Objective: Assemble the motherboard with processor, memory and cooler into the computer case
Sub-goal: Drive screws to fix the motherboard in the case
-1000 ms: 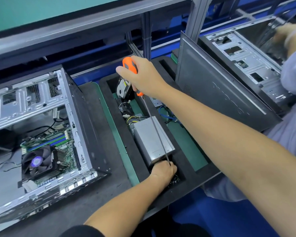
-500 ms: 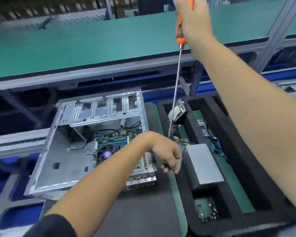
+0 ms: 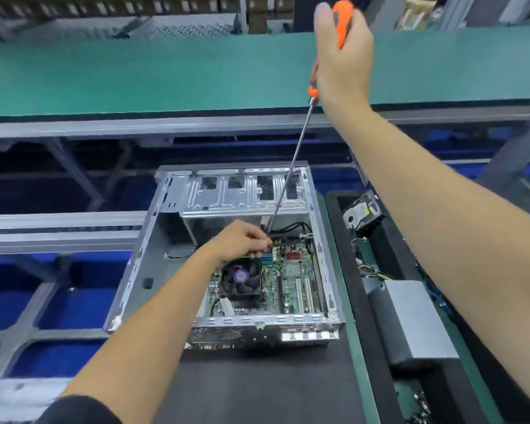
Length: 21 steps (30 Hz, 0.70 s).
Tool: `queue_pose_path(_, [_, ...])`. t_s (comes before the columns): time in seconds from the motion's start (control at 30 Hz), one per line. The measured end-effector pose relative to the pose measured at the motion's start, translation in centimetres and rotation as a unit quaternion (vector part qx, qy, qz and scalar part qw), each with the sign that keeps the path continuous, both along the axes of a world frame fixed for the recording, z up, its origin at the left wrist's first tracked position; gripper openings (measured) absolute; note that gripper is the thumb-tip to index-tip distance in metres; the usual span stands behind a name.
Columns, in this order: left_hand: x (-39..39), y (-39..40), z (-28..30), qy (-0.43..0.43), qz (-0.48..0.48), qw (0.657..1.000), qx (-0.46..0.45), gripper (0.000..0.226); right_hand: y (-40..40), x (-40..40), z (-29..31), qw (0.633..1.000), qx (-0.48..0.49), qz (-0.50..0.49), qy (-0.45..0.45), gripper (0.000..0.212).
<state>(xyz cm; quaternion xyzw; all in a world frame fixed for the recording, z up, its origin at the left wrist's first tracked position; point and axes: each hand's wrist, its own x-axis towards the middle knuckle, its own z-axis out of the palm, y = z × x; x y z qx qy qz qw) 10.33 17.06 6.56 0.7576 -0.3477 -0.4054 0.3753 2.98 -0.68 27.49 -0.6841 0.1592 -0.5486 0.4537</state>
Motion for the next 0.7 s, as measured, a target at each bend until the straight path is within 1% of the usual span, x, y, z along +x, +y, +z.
queue_pose_path(0.1, [0.1,0.3,-1.1,0.008,0.019,1.0,-0.023,0.007,0.4,0.7,-1.2,0.999,-0.022,-0.025,0.014,0.028])
queue_pose_path(0.27, [0.1,-0.4,-1.8,0.029,0.028,0.997,-0.058,0.006,0.0,1.0,-1.8,0.999,-0.013,-0.038,0.014,0.03])
queue_pose_path(0.5, [-0.2,-0.6,-2.2,0.03,0.001,0.998,-0.056,0.009,-0.6,0.7,-2.5,0.997,-0.017,-0.067,0.03,0.028])
queue_pose_path(0.7, [-0.4,-0.9,-2.1,0.017,0.005,0.997,-0.069,0.005,-0.6,0.7,-3.3,0.997,-0.017,-0.064,0.045,0.032])
